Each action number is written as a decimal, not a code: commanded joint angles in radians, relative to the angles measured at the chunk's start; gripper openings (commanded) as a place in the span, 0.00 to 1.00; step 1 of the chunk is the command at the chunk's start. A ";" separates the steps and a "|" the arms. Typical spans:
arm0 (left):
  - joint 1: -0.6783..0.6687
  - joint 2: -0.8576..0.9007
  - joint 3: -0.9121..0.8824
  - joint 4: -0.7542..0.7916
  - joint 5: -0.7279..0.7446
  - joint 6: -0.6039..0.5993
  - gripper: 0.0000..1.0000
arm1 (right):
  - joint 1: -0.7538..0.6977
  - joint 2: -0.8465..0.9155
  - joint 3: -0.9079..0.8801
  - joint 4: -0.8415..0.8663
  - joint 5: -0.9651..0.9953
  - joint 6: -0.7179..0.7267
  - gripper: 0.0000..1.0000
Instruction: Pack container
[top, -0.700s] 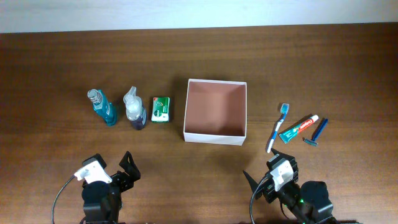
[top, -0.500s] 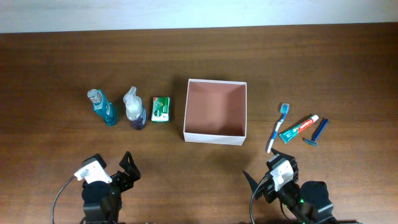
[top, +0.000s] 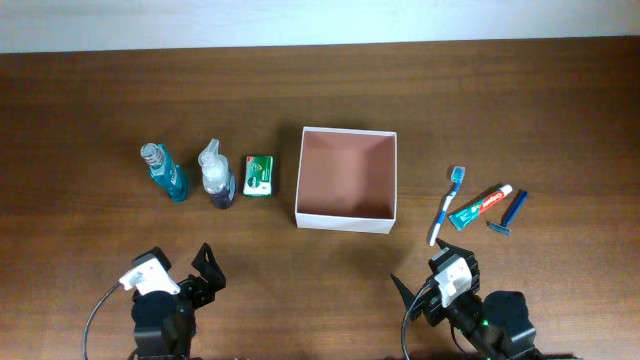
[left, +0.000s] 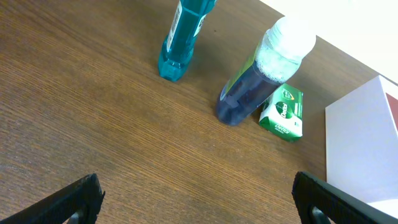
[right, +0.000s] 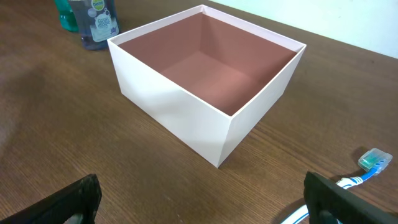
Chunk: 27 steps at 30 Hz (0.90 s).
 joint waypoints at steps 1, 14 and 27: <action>0.004 -0.006 -0.006 0.008 0.031 -0.009 0.99 | -0.008 -0.010 -0.006 -0.001 -0.008 0.012 0.99; 0.004 0.197 0.380 -0.081 0.056 0.075 0.99 | -0.008 -0.010 -0.006 -0.001 -0.008 0.012 0.99; 0.018 1.178 1.352 -0.644 0.050 0.482 0.99 | -0.008 -0.010 -0.006 -0.001 -0.009 0.012 0.99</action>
